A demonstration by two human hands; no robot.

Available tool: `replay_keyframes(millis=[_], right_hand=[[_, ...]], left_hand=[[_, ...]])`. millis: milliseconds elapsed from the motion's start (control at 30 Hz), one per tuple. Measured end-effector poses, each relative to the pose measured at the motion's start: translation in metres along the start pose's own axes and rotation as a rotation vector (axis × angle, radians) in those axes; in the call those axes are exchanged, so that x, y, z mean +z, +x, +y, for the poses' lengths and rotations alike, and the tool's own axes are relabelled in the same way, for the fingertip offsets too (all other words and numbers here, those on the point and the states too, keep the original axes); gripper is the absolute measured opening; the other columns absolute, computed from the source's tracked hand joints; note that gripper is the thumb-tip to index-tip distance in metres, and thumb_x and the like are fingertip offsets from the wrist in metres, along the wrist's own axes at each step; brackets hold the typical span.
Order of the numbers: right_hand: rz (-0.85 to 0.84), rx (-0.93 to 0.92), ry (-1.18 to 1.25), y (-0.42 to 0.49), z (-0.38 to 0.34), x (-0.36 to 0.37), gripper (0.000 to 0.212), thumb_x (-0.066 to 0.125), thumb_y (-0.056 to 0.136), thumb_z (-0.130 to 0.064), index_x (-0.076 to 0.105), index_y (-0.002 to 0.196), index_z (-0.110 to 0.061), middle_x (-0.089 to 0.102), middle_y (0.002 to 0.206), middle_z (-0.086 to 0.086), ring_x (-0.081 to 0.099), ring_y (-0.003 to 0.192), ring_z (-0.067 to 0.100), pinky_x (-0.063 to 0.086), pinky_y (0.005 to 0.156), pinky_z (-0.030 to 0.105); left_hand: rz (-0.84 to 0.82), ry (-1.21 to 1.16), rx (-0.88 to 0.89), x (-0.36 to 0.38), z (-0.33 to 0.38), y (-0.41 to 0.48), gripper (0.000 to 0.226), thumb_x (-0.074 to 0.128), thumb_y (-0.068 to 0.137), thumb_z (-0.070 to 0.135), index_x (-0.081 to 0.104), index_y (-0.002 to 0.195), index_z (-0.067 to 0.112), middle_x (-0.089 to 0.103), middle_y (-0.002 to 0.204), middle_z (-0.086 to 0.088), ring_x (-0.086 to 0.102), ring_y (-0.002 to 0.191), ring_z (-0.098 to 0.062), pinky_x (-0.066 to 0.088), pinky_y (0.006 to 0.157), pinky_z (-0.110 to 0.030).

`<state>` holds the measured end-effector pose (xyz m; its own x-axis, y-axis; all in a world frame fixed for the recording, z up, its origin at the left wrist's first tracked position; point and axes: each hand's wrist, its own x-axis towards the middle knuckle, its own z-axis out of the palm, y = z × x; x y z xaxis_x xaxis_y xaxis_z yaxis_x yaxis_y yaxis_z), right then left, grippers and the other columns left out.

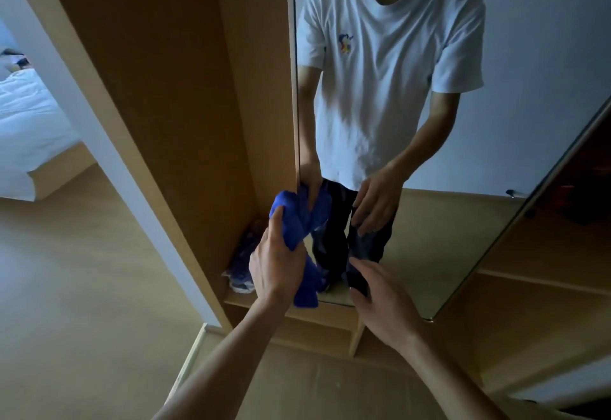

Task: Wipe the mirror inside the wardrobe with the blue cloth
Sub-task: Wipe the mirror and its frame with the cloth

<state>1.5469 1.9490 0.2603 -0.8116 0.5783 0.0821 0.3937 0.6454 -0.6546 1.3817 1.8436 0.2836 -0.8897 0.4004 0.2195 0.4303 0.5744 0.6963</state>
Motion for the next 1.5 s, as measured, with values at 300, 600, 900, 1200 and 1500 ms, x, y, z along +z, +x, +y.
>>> replay_keyframes(millis=[300, 600, 900, 1200, 1500], right_hand=[[-0.076, 0.064, 0.097, 0.014, 0.005, 0.015, 0.039, 0.058, 0.098, -0.017, 0.053, 0.136, -0.021, 0.049, 0.118, -0.02, 0.052, 0.119, 0.006, 0.045, 0.096, 0.023], [-0.122, 0.23, 0.154, 0.006, 0.038, 0.033, 0.053, 0.06, 0.096, -0.017, 0.046, 0.146, -0.025, 0.056, 0.134, -0.007, 0.05, 0.129, 0.012, 0.045, 0.105, 0.032], [0.013, 0.304, 0.303, 0.001, 0.023, 0.035, 0.074, 0.06, 0.098, -0.024, 0.016, 0.158, -0.02, 0.031, 0.159, 0.006, 0.042, 0.139, 0.022, 0.045, 0.109, 0.044], [-0.056, 0.316, 0.385, -0.002, 0.012, 0.03, 0.077, 0.052, 0.101, -0.024, 0.0, 0.159, -0.024, 0.019, 0.164, 0.002, 0.027, 0.148, 0.016, 0.033, 0.118, 0.043], [-0.173, 0.361, 0.29, -0.003, 0.02, 0.067, 0.075, 0.055, 0.099, -0.032, 0.01, 0.159, -0.025, 0.027, 0.161, 0.002, 0.036, 0.143, 0.015, 0.035, 0.107, 0.023]], left_hand=[[0.068, -0.068, 0.066, 0.0, 0.001, 0.003, 0.07, 0.067, 0.09, 0.022, 0.035, 0.152, 0.034, 0.067, 0.129, 0.006, 0.067, 0.101, -0.021, 0.052, 0.082, -0.038], [-0.005, -0.008, -0.005, 0.031, -0.033, -0.009, 0.07, 0.07, 0.089, 0.022, 0.039, 0.15, 0.033, 0.067, 0.132, 0.003, 0.067, 0.107, -0.026, 0.038, 0.078, -0.028], [-0.027, -0.017, -0.02, 0.033, -0.044, -0.018, 0.069, 0.07, 0.09, 0.024, 0.039, 0.15, 0.037, 0.065, 0.137, 0.004, 0.064, 0.111, -0.027, 0.035, 0.078, -0.028], [0.047, -0.099, 0.013, 0.018, -0.025, 0.003, 0.069, 0.068, 0.089, 0.022, 0.04, 0.15, 0.037, 0.068, 0.13, 0.003, 0.066, 0.11, -0.025, 0.048, 0.091, -0.04], [-0.127, 0.054, -0.068, 0.061, -0.061, -0.022, 0.064, 0.064, 0.092, 0.021, 0.036, 0.149, 0.027, 0.068, 0.128, -0.004, 0.068, 0.099, -0.03, 0.049, 0.076, -0.038]])
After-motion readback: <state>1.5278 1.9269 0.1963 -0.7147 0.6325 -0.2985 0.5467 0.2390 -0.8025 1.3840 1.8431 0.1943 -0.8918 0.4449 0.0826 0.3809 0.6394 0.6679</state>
